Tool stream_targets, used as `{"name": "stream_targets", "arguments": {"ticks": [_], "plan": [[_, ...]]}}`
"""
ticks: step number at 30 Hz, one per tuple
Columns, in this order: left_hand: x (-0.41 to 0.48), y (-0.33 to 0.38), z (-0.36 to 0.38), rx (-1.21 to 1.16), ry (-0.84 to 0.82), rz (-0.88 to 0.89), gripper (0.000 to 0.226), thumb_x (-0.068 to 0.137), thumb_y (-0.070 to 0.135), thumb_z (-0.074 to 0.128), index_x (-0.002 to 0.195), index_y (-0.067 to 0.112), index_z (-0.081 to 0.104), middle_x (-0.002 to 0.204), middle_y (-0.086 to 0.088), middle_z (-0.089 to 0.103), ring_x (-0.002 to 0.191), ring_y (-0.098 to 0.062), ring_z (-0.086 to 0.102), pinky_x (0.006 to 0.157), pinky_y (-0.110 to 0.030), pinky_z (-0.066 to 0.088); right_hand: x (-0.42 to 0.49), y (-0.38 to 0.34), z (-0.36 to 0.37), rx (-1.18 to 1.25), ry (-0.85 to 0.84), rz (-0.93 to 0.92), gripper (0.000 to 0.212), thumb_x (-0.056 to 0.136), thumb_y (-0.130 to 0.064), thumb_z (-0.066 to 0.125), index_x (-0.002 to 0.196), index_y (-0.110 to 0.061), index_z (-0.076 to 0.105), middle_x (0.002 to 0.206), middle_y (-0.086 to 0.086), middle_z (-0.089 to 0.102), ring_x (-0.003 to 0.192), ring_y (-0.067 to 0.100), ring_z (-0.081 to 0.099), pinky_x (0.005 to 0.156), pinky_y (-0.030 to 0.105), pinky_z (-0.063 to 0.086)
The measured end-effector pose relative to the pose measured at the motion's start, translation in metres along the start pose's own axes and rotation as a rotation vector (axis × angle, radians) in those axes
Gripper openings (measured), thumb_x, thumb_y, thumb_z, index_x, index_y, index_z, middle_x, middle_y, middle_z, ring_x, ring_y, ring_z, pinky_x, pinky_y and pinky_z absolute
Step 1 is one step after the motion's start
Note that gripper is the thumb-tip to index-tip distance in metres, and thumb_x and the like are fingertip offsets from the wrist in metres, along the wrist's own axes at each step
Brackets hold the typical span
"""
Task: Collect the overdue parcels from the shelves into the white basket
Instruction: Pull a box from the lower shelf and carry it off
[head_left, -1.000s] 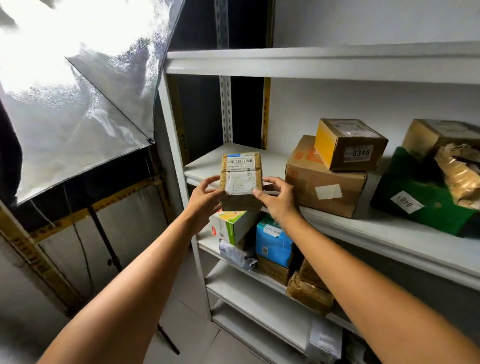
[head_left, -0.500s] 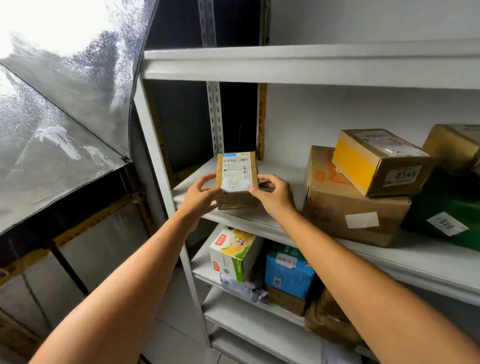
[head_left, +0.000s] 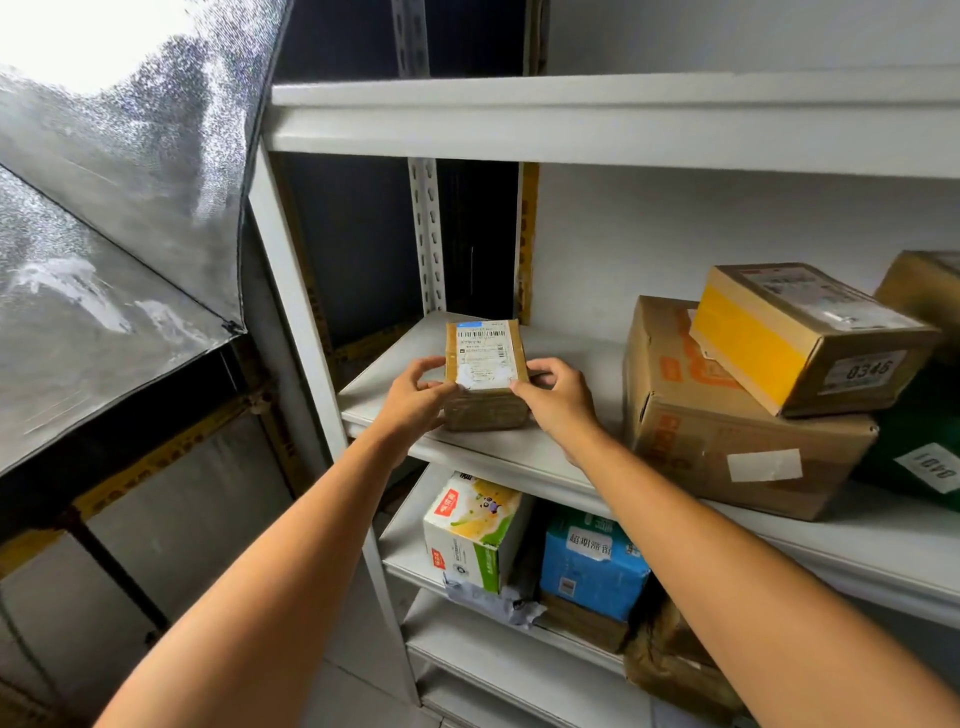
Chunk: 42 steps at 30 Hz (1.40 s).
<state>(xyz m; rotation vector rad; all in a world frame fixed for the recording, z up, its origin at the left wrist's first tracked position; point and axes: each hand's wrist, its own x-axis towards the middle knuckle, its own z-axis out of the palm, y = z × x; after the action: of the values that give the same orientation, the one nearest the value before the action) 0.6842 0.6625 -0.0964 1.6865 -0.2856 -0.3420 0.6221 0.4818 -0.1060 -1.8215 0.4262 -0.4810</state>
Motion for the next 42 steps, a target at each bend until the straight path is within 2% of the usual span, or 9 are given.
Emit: {"name": "stream_targets", "arguments": {"ticks": [3, 9, 12, 16, 21, 25, 30, 38, 42], "plan": [[0.006, -0.003, 0.001, 0.026, 0.007, -0.001, 0.049, 0.092, 0.024, 0.068, 0.137, 0.024, 0.049, 0.117, -0.007, 0.066, 0.106, -0.019, 0.065, 0.083, -0.030, 0.054, 0.002, 0.004, 0.002, 0.009, 0.021, 0.018, 0.030, 0.084, -0.028, 0.074, 0.112, -0.021, 0.065, 0.101, -0.006, 0.067, 0.094, 0.013, 0.065, 0.086, 0.041, 0.058], [0.003, -0.002, 0.002, 0.086, 0.011, 0.005, 0.047, 0.094, 0.025, 0.066, 0.138, 0.024, 0.048, 0.115, -0.006, 0.066, 0.101, -0.018, 0.065, 0.075, -0.029, 0.055, 0.002, 0.002, -0.004, -0.015, -0.036, 0.043, 0.033, 0.086, -0.030, 0.073, 0.116, -0.022, 0.062, 0.098, -0.010, 0.062, 0.099, 0.016, 0.063, 0.090, 0.042, 0.057], [-0.008, -0.001, 0.003, 0.233, 0.043, 0.030, 0.047, 0.095, 0.021, 0.064, 0.139, 0.019, 0.047, 0.103, -0.003, 0.065, 0.090, -0.010, 0.062, 0.070, -0.024, 0.052, -0.006, -0.001, -0.011, -0.135, -0.118, 0.072, 0.040, 0.086, -0.031, 0.071, 0.121, -0.017, 0.059, 0.102, -0.004, 0.062, 0.100, 0.019, 0.062, 0.090, 0.042, 0.056], [-0.038, -0.002, 0.007, 0.422, 0.096, 0.047, 0.050, 0.093, 0.023, 0.067, 0.139, 0.018, 0.048, 0.111, -0.003, 0.063, 0.092, -0.011, 0.061, 0.066, -0.018, 0.045, -0.028, -0.007, -0.027, -0.355, -0.258, 0.058, 0.027, 0.088, -0.031, 0.069, 0.107, -0.013, 0.062, 0.093, -0.001, 0.061, 0.095, 0.022, 0.060, 0.089, 0.039, 0.052], [-0.098, -0.007, 0.020, 0.666, 0.159, 0.030, 0.046, 0.093, 0.020, 0.066, 0.137, 0.018, 0.054, 0.127, -0.011, 0.062, 0.106, -0.021, 0.062, 0.089, -0.031, 0.052, -0.068, 0.000, -0.055, -0.552, -0.384, -0.040, 0.048, 0.087, -0.038, 0.069, 0.128, -0.018, 0.058, 0.128, 0.005, 0.059, 0.114, 0.025, 0.056, 0.096, 0.034, 0.046], [-0.153, -0.021, 0.041, 0.868, 0.134, -0.026, 0.044, 0.090, 0.024, 0.068, 0.133, 0.021, 0.058, 0.124, -0.007, 0.067, 0.103, -0.020, 0.064, 0.088, -0.031, 0.053, -0.118, 0.014, -0.084, -0.664, -0.492, -0.123, 0.048, 0.087, -0.041, 0.069, 0.128, -0.018, 0.059, 0.128, 0.007, 0.061, 0.114, 0.026, 0.058, 0.097, 0.037, 0.048], [-0.222, -0.049, 0.084, 0.998, 0.089, -0.088, 0.042, 0.088, 0.027, 0.065, 0.130, 0.026, 0.060, 0.122, -0.005, 0.067, 0.106, -0.024, 0.064, 0.092, -0.036, 0.053, -0.173, 0.051, -0.129, -0.749, -0.581, -0.165, 0.049, 0.089, -0.038, 0.068, 0.131, -0.016, 0.058, 0.130, 0.008, 0.060, 0.115, 0.026, 0.057, 0.088, 0.029, 0.044], [-0.276, -0.096, 0.149, 1.089, 0.002, -0.131, 0.040, 0.087, 0.027, 0.062, 0.128, 0.025, 0.061, 0.124, -0.002, 0.064, 0.107, -0.023, 0.062, 0.082, -0.030, 0.048, -0.228, 0.116, -0.202, -0.798, -0.593, -0.066, 0.047, 0.088, -0.039, 0.067, 0.129, -0.018, 0.060, 0.128, 0.009, 0.062, 0.115, 0.027, 0.058, 0.093, 0.032, 0.046], [-0.276, -0.116, 0.180, 1.093, -0.100, -0.106, 0.042, 0.089, 0.029, 0.066, 0.131, 0.024, 0.059, 0.127, -0.004, 0.065, 0.110, -0.020, 0.062, 0.090, -0.032, 0.050, -0.242, 0.146, -0.236, -0.773, -0.566, 0.038, 0.041, 0.089, -0.035, 0.066, 0.124, -0.014, 0.061, 0.126, 0.011, 0.061, 0.110, 0.027, 0.059, 0.094, 0.037, 0.050]]}}
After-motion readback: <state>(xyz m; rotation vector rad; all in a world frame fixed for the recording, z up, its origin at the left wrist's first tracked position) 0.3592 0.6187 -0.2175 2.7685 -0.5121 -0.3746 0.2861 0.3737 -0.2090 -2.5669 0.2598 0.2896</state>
